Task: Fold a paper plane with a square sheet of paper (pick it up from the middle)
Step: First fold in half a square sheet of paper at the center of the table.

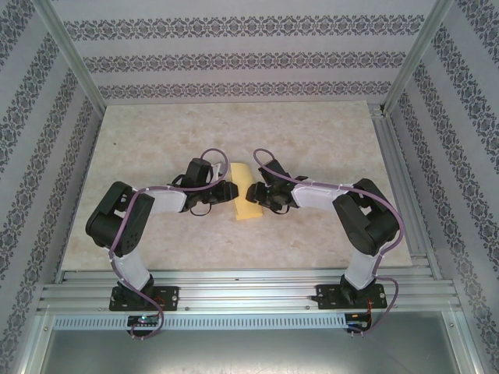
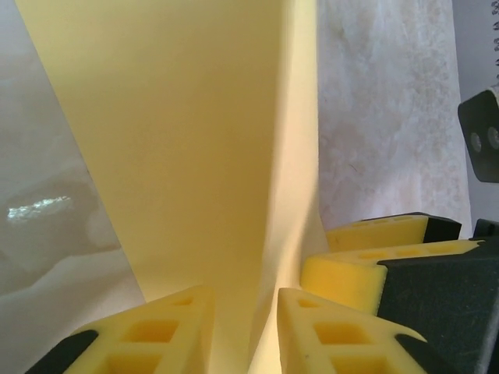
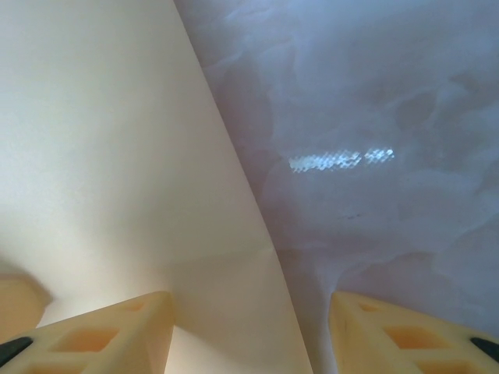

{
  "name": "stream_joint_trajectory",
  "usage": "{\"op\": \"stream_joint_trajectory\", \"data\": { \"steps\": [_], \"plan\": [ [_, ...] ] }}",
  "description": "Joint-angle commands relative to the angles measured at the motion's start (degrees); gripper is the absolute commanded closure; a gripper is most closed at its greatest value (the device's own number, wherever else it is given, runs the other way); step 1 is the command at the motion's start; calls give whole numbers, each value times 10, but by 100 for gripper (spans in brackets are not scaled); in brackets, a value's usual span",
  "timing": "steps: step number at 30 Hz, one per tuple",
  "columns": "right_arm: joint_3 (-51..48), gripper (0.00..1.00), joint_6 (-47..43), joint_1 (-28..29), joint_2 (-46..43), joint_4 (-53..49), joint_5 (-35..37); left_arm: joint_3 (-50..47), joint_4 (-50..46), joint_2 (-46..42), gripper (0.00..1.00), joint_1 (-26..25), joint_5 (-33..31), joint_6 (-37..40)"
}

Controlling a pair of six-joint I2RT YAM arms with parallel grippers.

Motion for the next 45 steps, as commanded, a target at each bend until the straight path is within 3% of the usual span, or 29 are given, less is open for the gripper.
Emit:
{"op": "stream_joint_trajectory", "data": {
  "steps": [1, 8, 15, 34, 41, 45],
  "plan": [
    [12, 45, -3, -4, -6, 28, -25, 5, 15, 0, 77, -1, -9, 10],
    [28, 43, -80, -18, -39, -9, -13, 26, -23, 16, 84, -1, -24, 19],
    [84, 41, -180, -20, -1, -91, 20, 42, -34, 31, 85, -3, -12, 23],
    [171, 44, -232, -23, 93, -150, 34, 64, -61, 55, 85, -11, -16, 16],
    [177, 47, -239, -22, 105, -164, 50, 56, -52, 41, 75, -10, -32, -8],
    [178, 48, -242, -20, 113, -171, 63, 52, -83, 14, 65, -8, -84, -14]
  ]
}}
